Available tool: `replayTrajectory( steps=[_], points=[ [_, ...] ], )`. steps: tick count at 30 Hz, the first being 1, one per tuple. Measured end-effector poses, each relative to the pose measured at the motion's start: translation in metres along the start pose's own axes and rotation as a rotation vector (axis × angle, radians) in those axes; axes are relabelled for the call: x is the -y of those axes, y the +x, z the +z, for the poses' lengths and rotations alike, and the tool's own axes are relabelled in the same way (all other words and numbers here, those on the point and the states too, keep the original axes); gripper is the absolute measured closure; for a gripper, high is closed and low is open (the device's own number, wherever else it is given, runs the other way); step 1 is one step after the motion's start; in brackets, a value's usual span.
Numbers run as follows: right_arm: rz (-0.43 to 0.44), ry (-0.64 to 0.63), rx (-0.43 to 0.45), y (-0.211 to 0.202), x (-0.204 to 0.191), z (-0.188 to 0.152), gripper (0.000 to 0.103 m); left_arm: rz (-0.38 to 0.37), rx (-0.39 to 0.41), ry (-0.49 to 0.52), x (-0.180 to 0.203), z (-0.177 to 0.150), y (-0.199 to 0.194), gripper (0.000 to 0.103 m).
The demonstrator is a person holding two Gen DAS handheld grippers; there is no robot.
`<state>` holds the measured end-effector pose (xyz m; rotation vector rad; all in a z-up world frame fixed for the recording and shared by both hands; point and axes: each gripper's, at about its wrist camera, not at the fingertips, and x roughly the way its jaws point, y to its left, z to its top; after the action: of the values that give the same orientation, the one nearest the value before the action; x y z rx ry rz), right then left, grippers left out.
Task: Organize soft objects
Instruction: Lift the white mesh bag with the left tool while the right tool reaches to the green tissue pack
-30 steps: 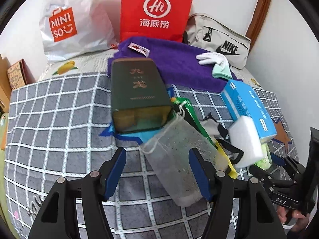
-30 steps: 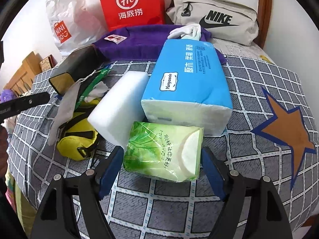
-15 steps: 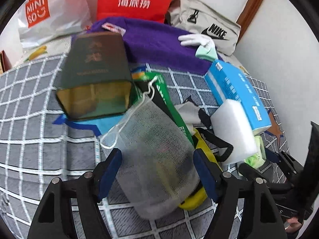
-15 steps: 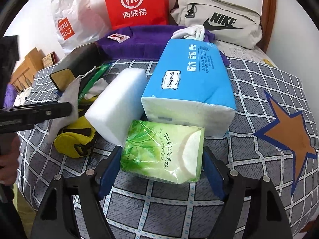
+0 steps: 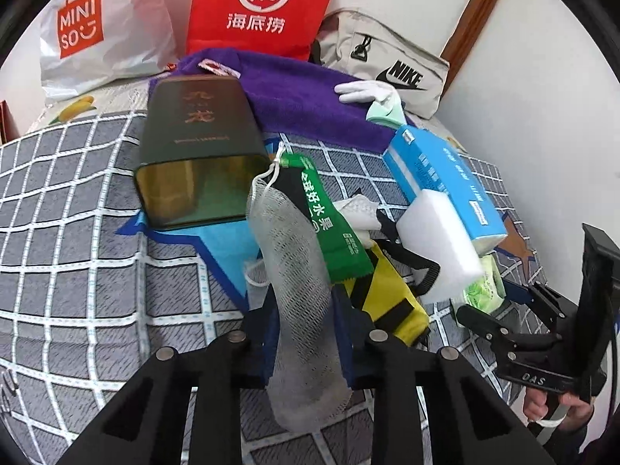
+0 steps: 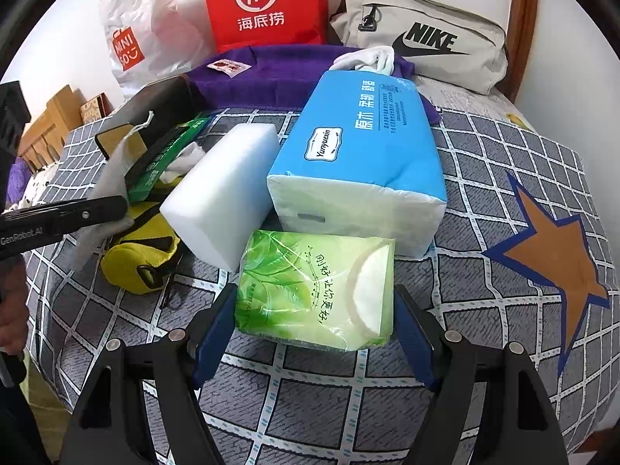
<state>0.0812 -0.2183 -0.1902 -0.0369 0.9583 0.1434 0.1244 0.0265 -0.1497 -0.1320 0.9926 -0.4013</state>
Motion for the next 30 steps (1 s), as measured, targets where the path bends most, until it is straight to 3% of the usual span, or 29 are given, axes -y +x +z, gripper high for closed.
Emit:
replayTrajectory(
  steps=[8, 13, 30],
  points=[
    [-0.012, -0.001, 0.014, -0.012, 0.002, -0.003, 0.028, 0.067, 0.032, 0.0, -0.016, -0.007, -0.026, 0.079],
    [-0.01, 0.005, 0.014, -0.013, 0.003, -0.005, 0.03, 0.067, 0.046, -0.019, -0.025, -0.011, -0.033, 0.091],
    [0.026, 0.031, 0.081, -0.067, 0.019, 0.01, 0.03, 0.083, 0.11, -0.014, -0.006, 0.011, -0.059, 0.094]
  ],
)
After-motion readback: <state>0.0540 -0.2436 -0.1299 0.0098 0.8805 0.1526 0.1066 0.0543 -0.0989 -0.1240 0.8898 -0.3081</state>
